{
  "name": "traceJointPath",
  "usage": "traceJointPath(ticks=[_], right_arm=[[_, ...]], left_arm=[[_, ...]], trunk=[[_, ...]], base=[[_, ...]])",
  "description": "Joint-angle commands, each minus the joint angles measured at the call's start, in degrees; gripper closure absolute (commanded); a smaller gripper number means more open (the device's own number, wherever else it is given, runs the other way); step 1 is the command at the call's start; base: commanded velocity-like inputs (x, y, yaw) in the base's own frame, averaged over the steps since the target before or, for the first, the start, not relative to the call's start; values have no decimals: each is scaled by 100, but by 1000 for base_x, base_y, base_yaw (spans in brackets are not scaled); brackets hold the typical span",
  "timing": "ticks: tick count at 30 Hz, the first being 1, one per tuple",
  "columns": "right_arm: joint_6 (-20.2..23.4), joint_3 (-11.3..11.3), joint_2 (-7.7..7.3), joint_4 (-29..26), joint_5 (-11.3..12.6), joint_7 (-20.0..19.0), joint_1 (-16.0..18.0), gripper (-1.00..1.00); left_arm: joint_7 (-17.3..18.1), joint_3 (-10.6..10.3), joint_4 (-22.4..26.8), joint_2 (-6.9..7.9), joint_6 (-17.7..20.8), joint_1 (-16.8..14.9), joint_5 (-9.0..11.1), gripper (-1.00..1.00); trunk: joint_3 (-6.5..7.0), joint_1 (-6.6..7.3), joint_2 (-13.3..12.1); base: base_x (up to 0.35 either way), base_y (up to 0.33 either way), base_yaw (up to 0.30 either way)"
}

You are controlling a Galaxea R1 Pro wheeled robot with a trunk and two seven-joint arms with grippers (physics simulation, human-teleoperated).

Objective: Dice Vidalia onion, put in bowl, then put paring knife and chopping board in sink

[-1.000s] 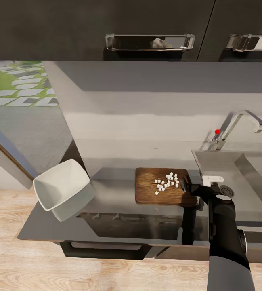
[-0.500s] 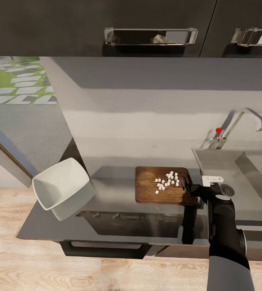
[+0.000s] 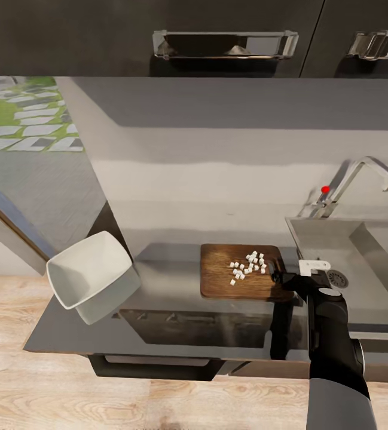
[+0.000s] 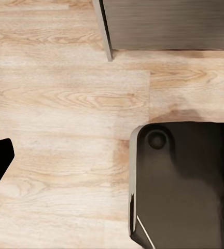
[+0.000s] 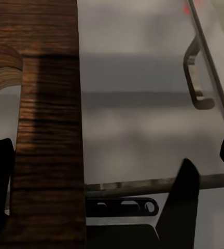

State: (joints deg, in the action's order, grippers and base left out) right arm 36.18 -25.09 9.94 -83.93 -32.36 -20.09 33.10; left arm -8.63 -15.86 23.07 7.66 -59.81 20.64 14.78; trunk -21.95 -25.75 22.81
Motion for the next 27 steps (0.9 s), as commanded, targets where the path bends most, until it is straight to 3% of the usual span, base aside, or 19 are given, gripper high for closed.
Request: traceJointPath(ticks=[1,27], right_arm=[[12,-13,6,-9,-60,-56,8,-100],[21,-14,6,-9,-60,-49,5,-100]], left_arm=[[-59,-49,14,8,-5,2,10,-100],[-59,-49,14,5,-5,2,14,-100]], trunk=[[-14,-3,11],[-21,-3,11]], base=[[0,0,0],[0,0,0]])
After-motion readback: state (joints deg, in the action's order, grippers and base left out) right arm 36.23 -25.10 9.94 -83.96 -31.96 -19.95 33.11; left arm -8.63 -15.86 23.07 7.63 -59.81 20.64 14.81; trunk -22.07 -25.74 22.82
